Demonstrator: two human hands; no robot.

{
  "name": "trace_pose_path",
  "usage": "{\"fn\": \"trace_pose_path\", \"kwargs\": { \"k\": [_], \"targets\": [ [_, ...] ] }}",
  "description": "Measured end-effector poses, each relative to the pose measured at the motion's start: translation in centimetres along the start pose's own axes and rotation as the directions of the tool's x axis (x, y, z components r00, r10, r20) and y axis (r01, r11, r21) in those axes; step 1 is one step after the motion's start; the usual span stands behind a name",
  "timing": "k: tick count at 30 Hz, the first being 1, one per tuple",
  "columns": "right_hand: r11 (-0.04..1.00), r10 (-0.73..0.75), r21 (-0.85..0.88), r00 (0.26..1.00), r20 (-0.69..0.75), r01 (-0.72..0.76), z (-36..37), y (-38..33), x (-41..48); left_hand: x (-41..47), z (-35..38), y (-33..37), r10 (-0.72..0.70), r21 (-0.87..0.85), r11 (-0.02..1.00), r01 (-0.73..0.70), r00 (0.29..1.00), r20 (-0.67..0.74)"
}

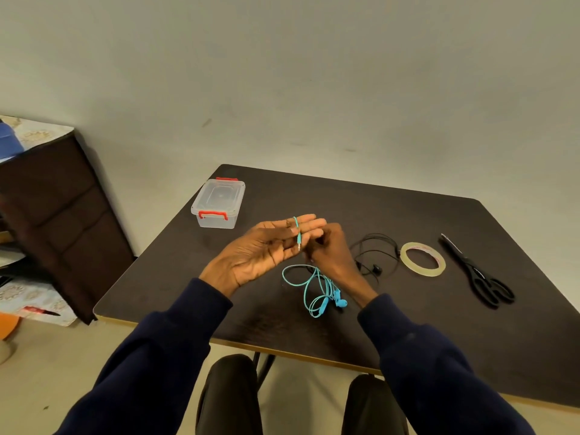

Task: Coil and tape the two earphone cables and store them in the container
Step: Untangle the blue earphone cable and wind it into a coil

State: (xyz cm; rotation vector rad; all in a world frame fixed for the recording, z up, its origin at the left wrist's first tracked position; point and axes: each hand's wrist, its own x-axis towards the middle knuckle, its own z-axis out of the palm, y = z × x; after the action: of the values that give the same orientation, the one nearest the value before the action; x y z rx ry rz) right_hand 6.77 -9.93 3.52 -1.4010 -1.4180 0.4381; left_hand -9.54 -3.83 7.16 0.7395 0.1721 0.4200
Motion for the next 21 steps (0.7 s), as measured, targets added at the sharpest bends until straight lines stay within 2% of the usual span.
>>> {"fn": "trace_pose_path", "kwargs": {
  "k": [3,6,12,15,18,21],
  "targets": [
    [0.993,-0.072,0.091,0.995,-0.064,0.078,-0.6,-0.6,0.5,0.4,-0.3,0.2,-0.006,0.054,0.998,0.010,0.998,-0.067],
    [0.990,-0.062,0.121,0.993,-0.103,0.075,-1.0,-1.1,1.2,0.6,-0.1,0.2,-0.023,0.055,0.998,0.030,0.993,-0.114],
    [0.984,-0.111,0.135,0.991,-0.068,0.119,-1.7,-1.6,2.2,0.8,0.0,0.5,-0.048,0.058,0.997,0.047,0.999,0.007],
    [0.982,-0.107,0.150,0.993,-0.053,0.113,-1.6,-1.5,2.3,0.7,0.3,0.4,0.032,0.091,0.995,-0.028,0.999,-0.042],
    [0.985,-0.027,0.167,0.999,-0.042,0.034,-1.1,-1.2,1.7,0.8,1.2,0.5,0.162,0.163,0.975,-0.152,0.986,-0.049],
    [0.981,0.059,0.182,0.996,0.067,-0.070,0.0,-0.6,0.2,1.4,1.7,1.0,0.244,0.126,0.964,-0.236,0.968,-0.051]
  ]
}}
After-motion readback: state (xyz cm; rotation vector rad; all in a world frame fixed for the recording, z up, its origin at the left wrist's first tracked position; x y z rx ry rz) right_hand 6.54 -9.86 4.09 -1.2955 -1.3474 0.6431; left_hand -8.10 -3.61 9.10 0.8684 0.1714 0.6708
